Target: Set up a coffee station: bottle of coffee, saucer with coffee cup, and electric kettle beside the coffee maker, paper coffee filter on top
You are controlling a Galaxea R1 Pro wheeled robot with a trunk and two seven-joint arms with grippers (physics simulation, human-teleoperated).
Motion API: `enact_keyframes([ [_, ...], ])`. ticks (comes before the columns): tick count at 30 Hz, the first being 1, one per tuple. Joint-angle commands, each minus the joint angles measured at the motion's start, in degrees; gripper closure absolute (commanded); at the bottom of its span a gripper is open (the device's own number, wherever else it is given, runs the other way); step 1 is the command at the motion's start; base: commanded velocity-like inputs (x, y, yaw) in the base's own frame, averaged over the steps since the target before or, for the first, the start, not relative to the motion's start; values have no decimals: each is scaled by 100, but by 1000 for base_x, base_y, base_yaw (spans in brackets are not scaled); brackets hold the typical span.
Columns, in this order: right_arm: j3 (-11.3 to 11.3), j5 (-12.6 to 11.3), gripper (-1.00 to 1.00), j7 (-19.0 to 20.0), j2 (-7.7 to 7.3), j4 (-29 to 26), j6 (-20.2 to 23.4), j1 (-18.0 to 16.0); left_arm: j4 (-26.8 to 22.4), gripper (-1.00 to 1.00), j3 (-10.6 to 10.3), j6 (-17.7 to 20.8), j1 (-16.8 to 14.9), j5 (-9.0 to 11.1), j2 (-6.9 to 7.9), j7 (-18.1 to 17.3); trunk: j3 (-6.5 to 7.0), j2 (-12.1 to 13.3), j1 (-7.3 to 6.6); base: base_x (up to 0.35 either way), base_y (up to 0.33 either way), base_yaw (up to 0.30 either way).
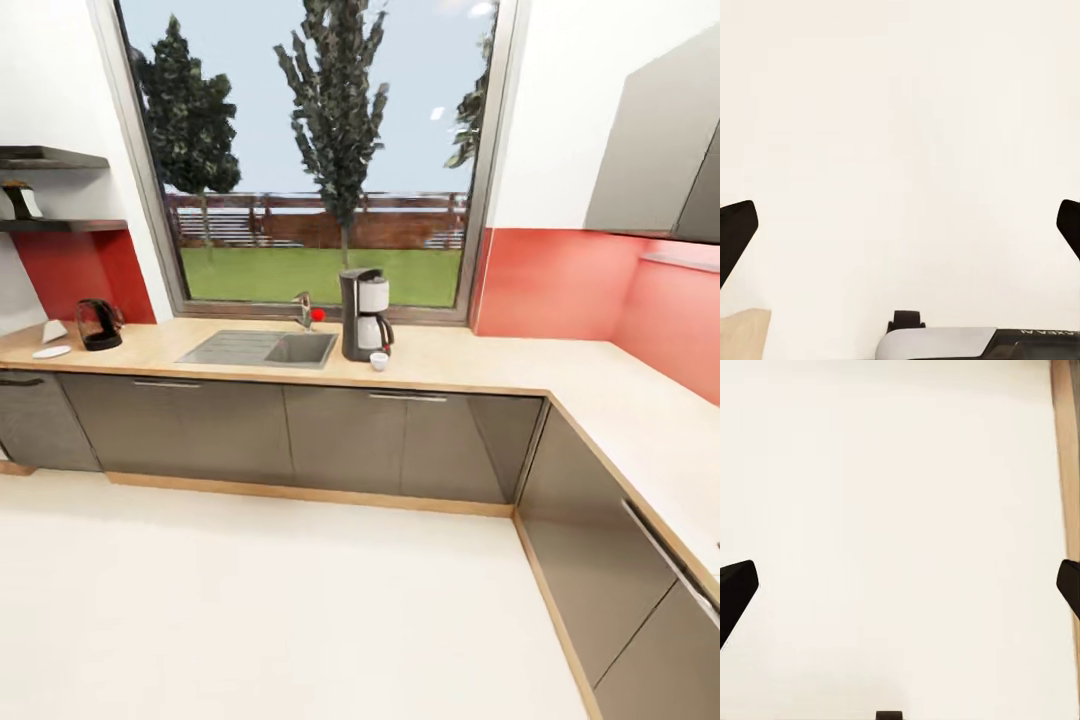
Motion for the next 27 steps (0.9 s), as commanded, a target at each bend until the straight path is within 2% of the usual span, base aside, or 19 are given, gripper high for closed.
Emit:
enact_keyframes([
  [1,2,5,-100,-1,-1,1,-17,-3,6,-100,4,-16,-6,7,-1,4,-13,-11,7,338,0,277],
  [27,2,5,-100,-1,5,1,-17,-3,6,-100,6,-10,-9,7,-1,4,9,-11,7,338,0,275],
])
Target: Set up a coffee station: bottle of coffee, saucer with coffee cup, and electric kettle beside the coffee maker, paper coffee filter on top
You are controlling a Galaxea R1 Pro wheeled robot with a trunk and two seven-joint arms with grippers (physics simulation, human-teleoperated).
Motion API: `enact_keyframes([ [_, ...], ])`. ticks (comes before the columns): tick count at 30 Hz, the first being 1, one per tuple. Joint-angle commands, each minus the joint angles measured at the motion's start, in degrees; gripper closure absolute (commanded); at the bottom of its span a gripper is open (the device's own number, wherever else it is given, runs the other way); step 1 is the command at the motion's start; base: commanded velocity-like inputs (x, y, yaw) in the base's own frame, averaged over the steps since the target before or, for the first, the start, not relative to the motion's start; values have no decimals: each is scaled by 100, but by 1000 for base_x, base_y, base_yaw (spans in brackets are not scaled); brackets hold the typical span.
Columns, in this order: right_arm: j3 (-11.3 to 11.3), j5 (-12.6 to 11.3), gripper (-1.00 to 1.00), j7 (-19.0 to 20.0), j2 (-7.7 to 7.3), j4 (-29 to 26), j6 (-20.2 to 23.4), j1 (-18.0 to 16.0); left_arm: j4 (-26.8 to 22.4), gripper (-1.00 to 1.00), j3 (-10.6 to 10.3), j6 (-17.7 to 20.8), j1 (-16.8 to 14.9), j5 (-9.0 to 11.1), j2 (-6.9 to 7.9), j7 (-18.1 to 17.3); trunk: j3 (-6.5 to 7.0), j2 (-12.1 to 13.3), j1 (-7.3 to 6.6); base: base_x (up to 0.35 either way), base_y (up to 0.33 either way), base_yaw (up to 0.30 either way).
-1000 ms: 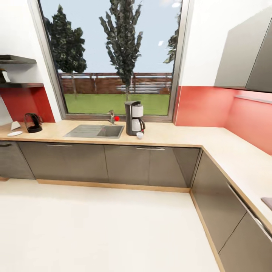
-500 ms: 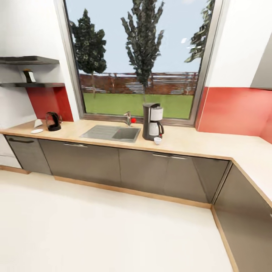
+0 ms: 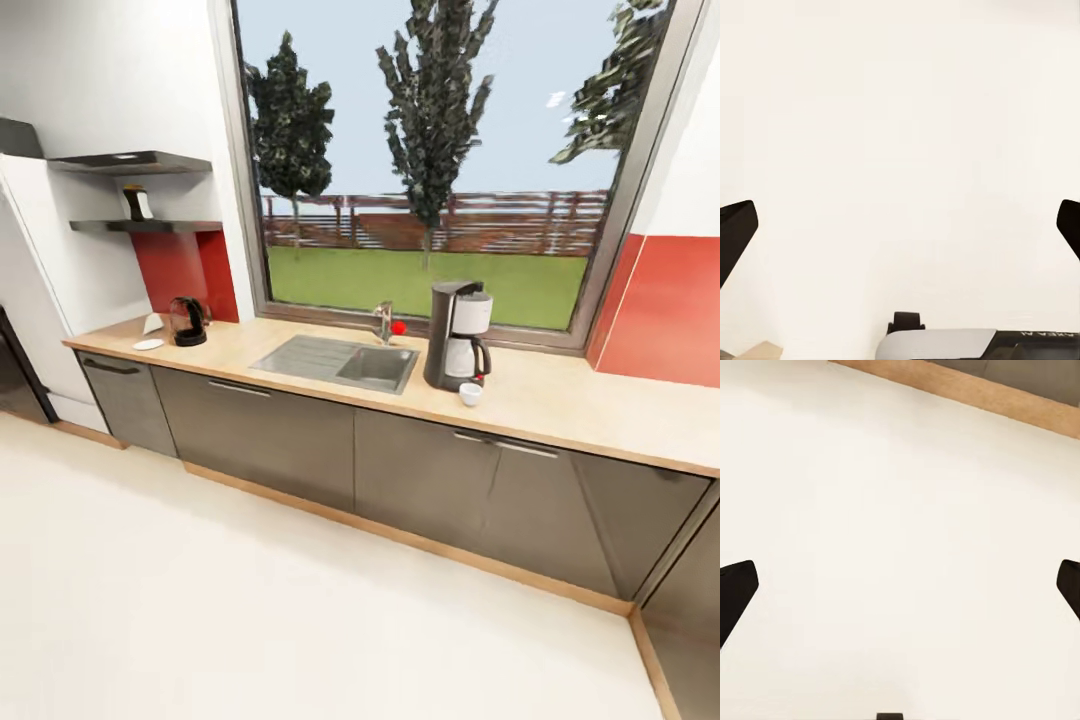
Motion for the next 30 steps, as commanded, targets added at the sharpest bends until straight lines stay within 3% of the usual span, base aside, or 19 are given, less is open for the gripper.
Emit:
enact_keyframes([
  [1,2,5,-100,-1,-2,1,-16,-4,6,-100,2,-19,-5,7,1,4,-8,-11,7,338,0,259],
  [30,2,5,-100,0,-2,1,-10,-2,4,-100,3,-28,-3,7,-1,4,128,-11,7,338,99,258],
])
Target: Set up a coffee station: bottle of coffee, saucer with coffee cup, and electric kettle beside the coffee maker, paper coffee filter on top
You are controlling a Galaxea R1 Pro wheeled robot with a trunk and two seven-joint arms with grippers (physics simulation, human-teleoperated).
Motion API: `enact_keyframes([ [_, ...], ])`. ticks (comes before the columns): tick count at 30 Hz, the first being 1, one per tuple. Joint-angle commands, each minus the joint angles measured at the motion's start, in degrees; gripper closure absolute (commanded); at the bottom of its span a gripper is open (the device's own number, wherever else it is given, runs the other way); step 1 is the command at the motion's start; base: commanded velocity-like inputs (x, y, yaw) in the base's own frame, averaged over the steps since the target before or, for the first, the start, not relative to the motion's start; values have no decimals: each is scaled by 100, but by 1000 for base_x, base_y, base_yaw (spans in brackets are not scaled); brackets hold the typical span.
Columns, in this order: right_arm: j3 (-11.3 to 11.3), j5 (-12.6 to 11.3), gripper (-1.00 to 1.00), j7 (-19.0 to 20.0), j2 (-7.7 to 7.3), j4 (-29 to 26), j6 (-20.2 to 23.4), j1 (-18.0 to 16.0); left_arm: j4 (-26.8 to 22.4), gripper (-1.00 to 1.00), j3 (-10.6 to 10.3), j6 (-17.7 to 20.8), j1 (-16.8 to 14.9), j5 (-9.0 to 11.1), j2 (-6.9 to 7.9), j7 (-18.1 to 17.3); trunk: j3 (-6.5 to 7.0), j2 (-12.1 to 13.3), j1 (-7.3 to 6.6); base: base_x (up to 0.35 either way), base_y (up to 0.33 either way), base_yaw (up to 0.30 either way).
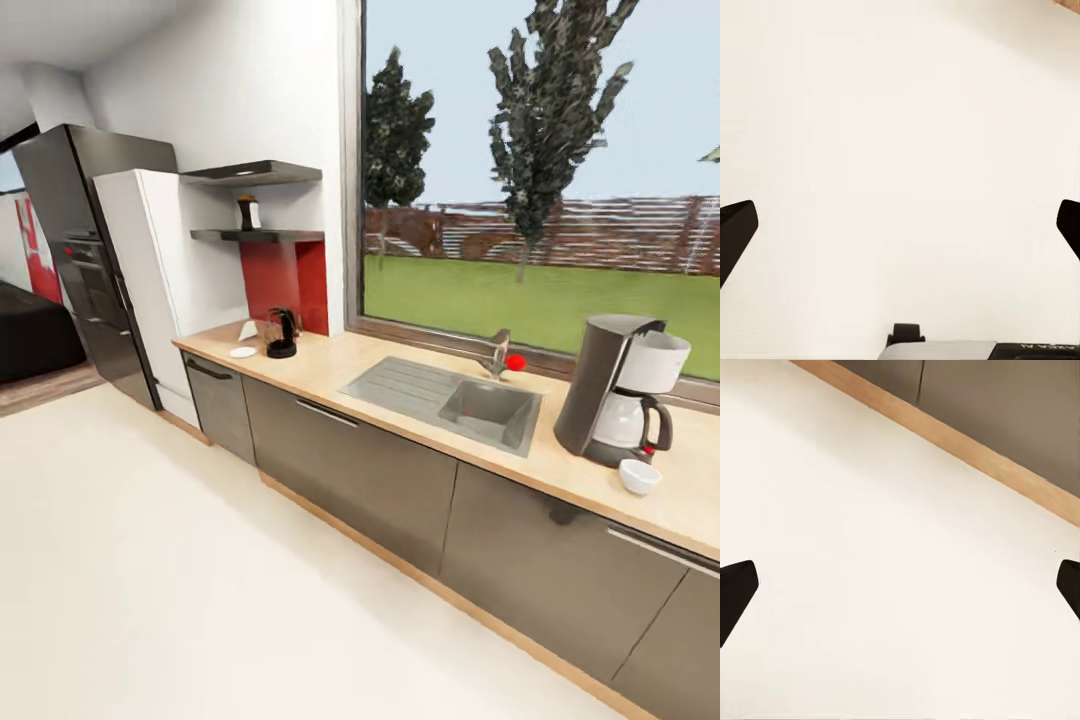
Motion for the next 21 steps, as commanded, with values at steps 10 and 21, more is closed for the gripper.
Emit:
enact_keyframes([
  [10,2,5,-100,-1,-2,1,-20,-3,8,-100,2,-19,-6,7,1,4,34,-11,7,338,104,252],
  [21,1,4,-100,15,-10,-8,-17,-3,8,-100,2,-19,-6,7,-1,4,40,-11,7,338,81,33],
])
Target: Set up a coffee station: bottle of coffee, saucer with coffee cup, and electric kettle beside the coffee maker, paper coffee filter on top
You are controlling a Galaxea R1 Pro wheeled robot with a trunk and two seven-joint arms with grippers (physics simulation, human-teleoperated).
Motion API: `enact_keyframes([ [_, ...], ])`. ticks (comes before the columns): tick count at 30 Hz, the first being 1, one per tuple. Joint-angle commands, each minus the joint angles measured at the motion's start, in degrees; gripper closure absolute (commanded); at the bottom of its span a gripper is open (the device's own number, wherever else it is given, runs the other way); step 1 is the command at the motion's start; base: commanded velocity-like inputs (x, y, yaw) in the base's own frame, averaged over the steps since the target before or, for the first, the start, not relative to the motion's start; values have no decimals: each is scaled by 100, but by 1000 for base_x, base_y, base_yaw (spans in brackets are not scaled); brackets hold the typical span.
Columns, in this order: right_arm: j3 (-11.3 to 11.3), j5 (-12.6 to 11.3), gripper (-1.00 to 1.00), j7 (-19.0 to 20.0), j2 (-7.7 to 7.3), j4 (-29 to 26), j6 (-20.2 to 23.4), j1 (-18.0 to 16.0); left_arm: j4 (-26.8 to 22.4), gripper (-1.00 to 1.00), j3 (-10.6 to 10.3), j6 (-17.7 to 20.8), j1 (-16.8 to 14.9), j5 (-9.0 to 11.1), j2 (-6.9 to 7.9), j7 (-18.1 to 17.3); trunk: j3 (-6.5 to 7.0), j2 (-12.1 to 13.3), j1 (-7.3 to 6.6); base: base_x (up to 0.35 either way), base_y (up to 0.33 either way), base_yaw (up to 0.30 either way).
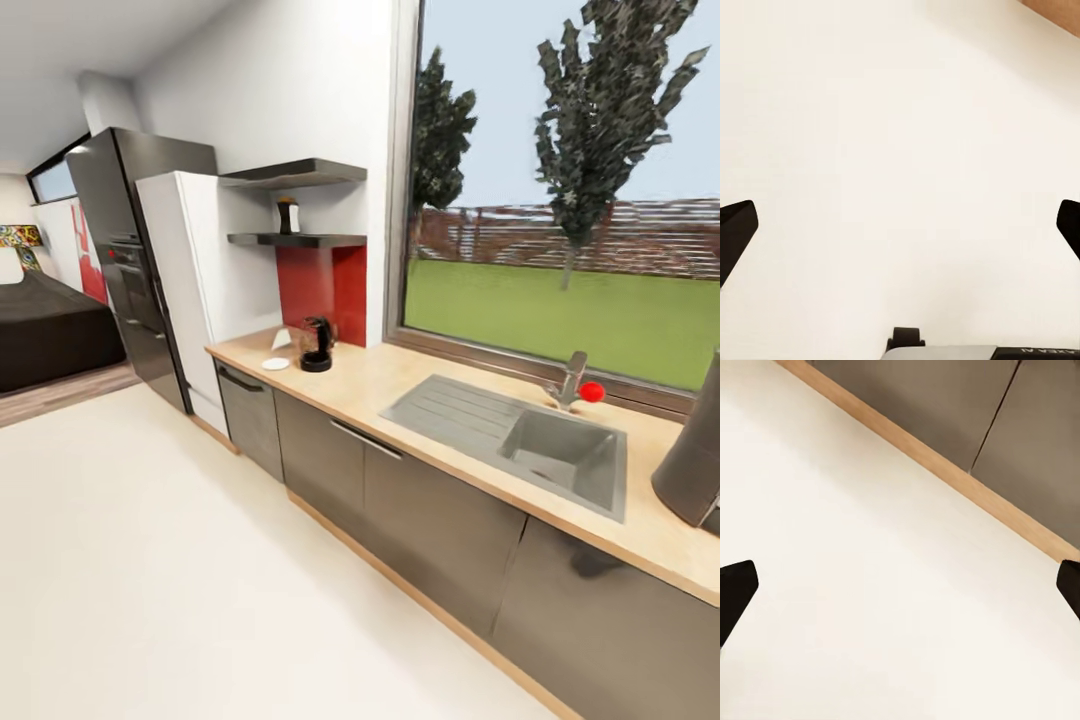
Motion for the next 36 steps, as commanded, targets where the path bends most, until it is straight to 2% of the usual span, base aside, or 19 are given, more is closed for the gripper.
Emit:
enact_keyframes([
  [1,3,8,-100,1,-1,4,-20,-2,5,-100,4,-19,-4,7,-1,4,-7,-7,6,338,80,1],
  [15,-1,22,-100,-4,-2,12,-16,-3,5,-100,4,-19,-4,7,-1,4,-7,-7,6,334,124,0],
  [36,3,25,-100,-11,-1,16,-14,-2,5,-100,4,-19,-4,7,-1,4,-7,-7,6,296,216,0],
])
